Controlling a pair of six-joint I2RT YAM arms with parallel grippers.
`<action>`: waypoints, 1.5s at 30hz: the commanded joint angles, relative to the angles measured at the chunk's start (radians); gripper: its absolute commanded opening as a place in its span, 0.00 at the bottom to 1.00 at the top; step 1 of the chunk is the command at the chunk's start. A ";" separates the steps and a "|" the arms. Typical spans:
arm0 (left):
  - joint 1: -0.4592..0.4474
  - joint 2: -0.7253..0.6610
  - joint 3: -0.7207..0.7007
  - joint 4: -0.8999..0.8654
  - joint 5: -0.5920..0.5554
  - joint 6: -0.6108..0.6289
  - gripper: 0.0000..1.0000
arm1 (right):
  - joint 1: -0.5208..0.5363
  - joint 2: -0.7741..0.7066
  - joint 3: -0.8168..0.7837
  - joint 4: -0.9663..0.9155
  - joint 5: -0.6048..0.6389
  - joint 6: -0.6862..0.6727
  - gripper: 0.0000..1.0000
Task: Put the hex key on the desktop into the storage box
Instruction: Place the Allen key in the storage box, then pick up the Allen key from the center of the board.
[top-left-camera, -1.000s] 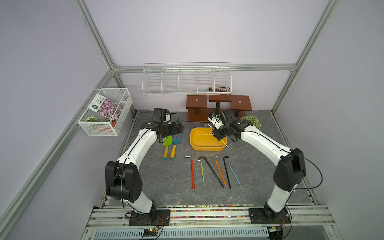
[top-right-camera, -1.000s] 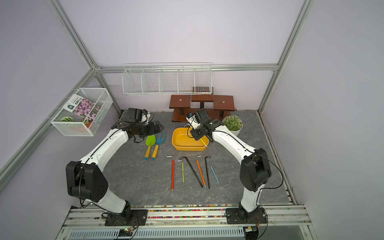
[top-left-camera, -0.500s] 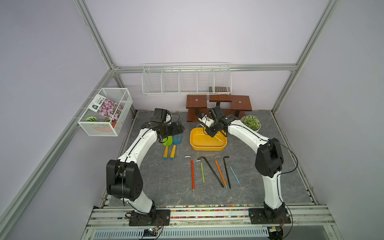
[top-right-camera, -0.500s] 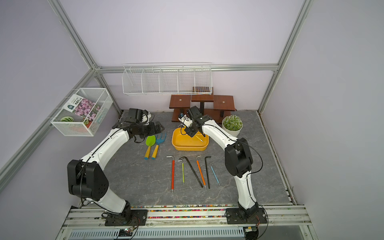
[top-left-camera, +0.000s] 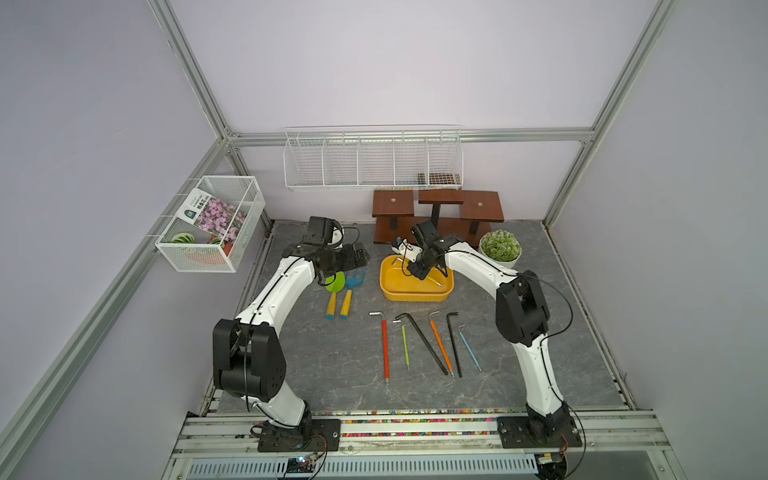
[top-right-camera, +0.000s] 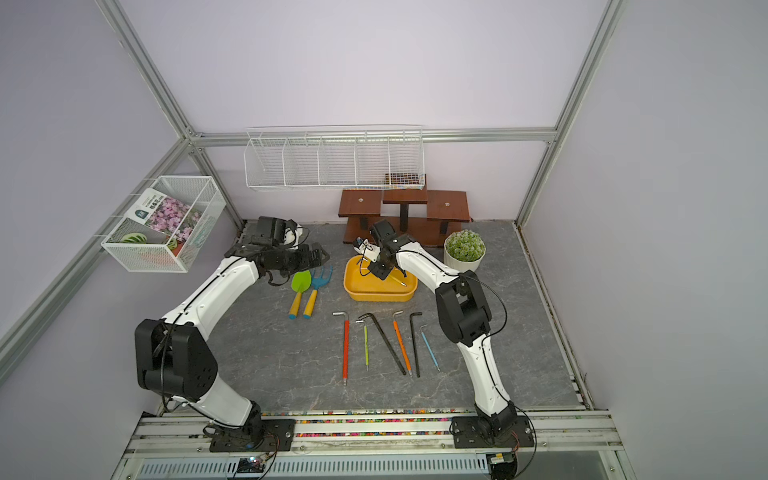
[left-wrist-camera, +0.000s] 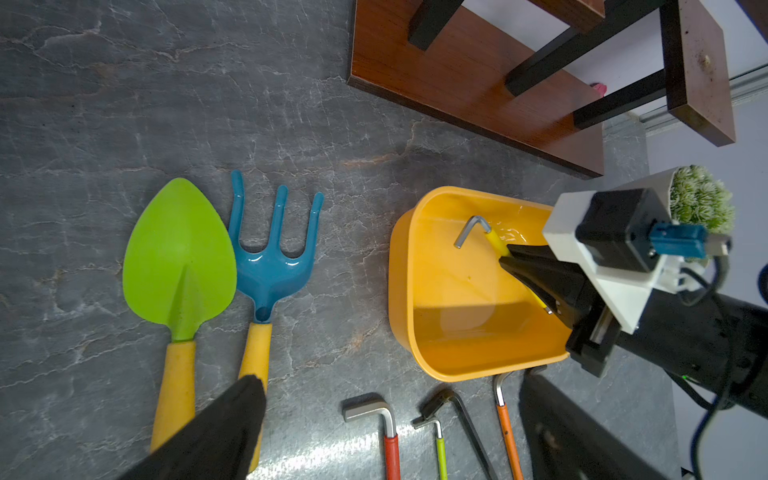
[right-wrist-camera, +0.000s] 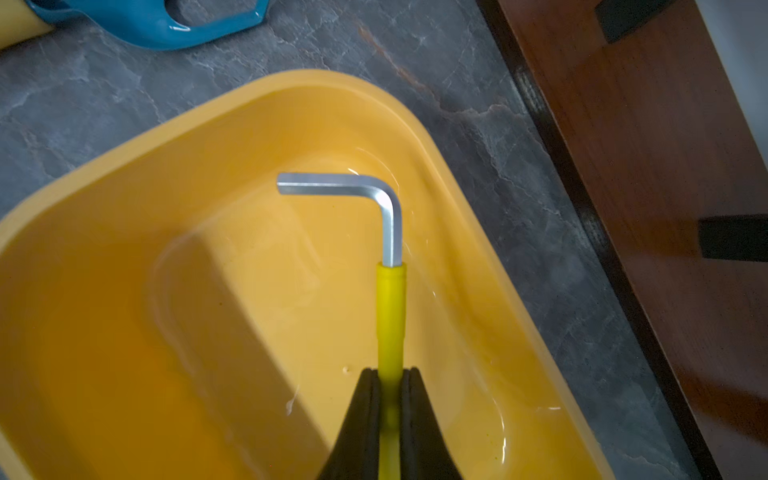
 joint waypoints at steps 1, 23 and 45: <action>0.002 0.016 0.012 0.005 0.007 0.000 1.00 | 0.005 0.019 0.019 0.000 -0.007 -0.002 0.10; 0.003 -0.013 -0.014 0.037 -0.016 0.002 1.00 | 0.007 -0.125 -0.054 0.022 0.022 0.116 0.54; -0.005 -0.114 -0.099 0.030 -0.054 -0.023 1.00 | 0.007 -0.888 -0.832 0.109 0.102 0.650 0.78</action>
